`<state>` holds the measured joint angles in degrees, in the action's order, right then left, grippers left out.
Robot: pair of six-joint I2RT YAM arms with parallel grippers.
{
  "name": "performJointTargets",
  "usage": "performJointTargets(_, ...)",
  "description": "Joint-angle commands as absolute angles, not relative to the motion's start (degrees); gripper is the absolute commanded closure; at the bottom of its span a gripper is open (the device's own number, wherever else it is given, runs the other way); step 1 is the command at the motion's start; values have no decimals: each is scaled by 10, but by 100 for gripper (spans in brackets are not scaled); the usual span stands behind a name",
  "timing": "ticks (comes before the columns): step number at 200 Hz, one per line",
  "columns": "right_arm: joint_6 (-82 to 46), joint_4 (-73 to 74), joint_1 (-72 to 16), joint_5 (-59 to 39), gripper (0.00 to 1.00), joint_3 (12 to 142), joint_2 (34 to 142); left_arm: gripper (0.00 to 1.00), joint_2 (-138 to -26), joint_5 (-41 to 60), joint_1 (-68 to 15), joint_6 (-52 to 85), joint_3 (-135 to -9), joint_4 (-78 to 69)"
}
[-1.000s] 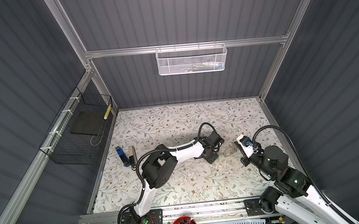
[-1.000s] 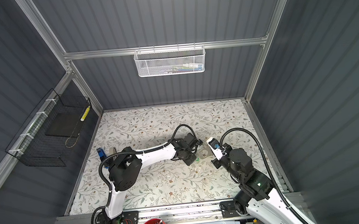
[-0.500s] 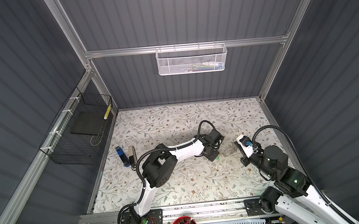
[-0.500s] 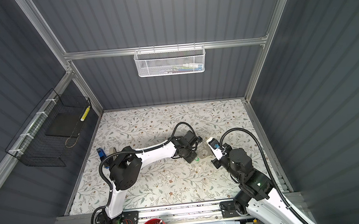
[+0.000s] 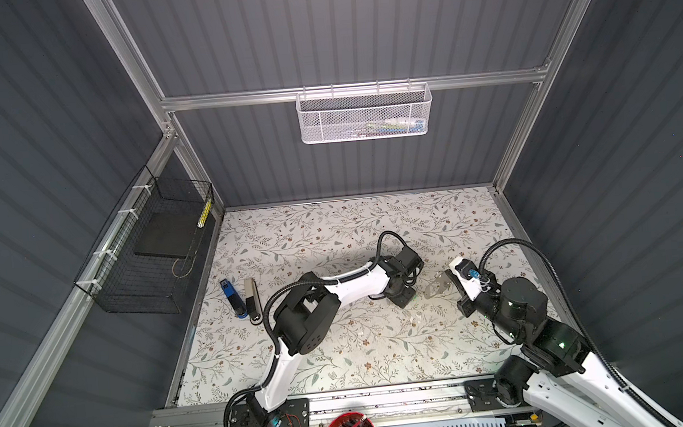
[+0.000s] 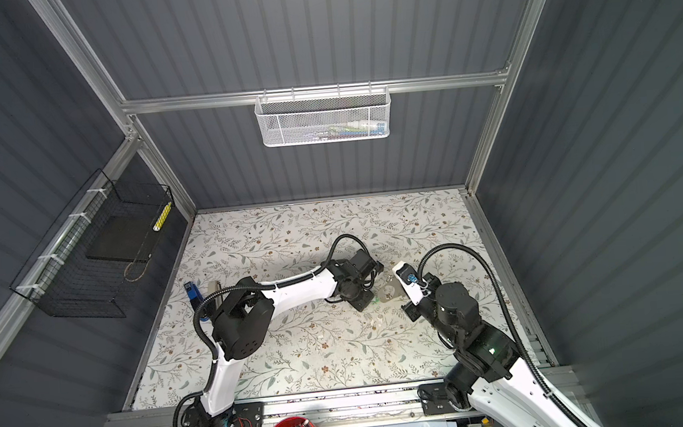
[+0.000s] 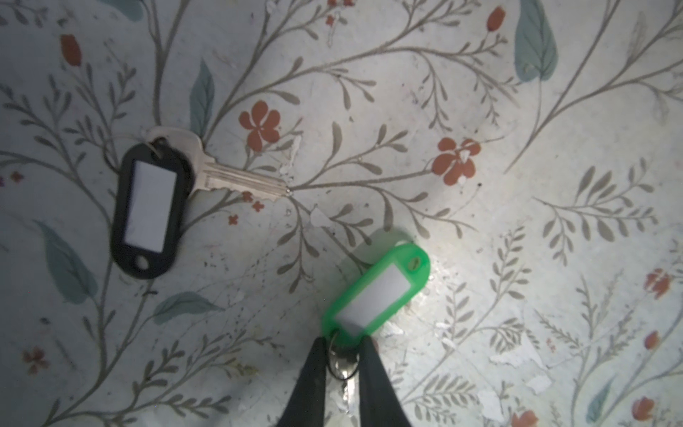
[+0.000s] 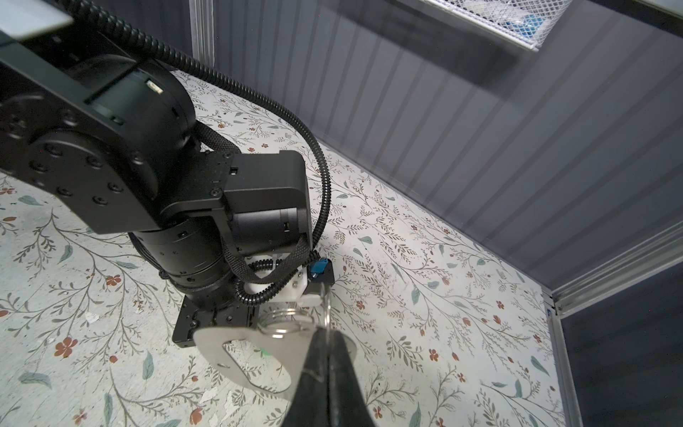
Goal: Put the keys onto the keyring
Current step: 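Close the left gripper on the green tag and lift the key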
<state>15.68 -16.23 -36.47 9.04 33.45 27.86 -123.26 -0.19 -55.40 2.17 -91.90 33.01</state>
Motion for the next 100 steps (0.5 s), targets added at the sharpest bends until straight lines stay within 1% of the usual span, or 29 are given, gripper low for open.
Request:
performJointTargets(1,162,-140,-363,91,100,333,277,86,-1240,10,-550,22,-933,347)
performJointTargets(57,163,-142,-363,94,100,333,275,97,-1212,23,-545,4,-917,333)
performJointTargets(80,163,-144,-362,94,100,333,274,100,-1174,44,-532,-17,-887,309)
performJointTargets(100,162,-145,-363,96,100,335,274,100,-1127,66,-524,-49,-844,271)
